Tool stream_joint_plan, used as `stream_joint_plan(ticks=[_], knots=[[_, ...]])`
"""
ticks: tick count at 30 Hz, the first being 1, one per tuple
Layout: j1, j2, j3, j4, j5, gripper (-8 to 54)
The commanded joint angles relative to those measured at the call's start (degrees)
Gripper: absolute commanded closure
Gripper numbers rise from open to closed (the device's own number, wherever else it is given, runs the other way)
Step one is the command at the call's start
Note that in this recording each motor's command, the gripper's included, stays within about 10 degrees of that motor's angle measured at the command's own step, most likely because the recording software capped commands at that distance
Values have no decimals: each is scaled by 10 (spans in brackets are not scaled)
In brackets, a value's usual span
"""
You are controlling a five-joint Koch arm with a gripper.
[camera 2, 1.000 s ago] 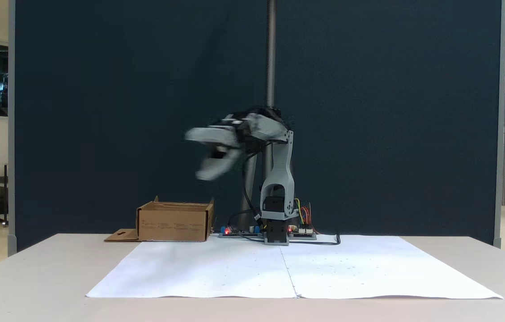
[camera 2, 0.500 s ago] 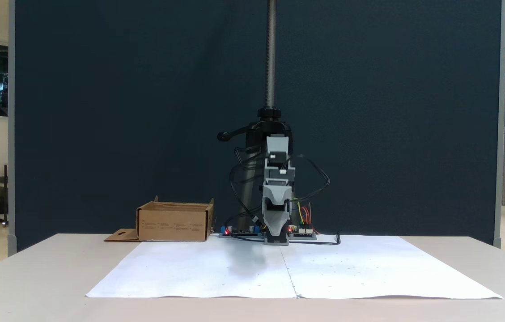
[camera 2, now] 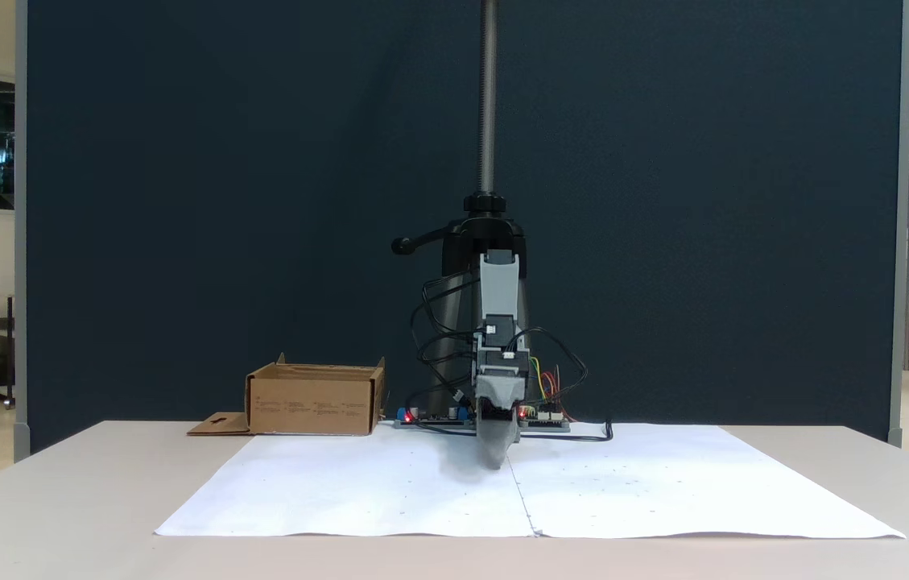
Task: Grasp a green dice and put it in the bin.
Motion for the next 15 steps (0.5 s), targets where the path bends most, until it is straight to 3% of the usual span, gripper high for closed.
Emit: stream_joint_plan(ticks=[1, 15], knots=[[-11, 59, 37, -96, -18, 14], [-18, 59, 49, -292, -20, 4]])
